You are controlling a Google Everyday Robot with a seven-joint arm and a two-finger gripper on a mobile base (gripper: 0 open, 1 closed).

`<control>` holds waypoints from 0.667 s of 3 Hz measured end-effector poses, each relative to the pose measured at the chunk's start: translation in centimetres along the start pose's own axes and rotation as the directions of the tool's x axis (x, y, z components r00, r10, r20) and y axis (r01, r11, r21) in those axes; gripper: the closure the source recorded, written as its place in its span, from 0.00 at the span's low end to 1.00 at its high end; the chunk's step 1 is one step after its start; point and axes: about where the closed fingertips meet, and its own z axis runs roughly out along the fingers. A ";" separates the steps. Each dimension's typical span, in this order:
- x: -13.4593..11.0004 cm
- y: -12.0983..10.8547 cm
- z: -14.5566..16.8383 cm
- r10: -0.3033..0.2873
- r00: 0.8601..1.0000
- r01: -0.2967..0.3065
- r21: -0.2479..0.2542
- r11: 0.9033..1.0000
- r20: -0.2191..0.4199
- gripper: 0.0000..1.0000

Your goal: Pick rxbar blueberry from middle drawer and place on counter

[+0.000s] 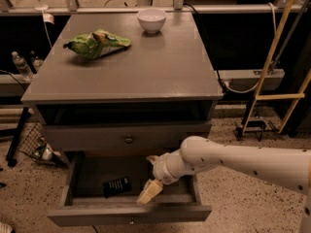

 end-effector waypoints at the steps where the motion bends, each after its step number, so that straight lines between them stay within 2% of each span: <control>1: -0.3 -0.5 2.9 0.010 0.998 -0.009 -0.015 1.000 0.057 0.00; 2: -0.4 -0.7 4.9 0.027 0.995 -0.026 -0.013 1.000 0.093 0.00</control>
Offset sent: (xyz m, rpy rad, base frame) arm 0.0169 0.0506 -0.0484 0.1351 0.0083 -0.0529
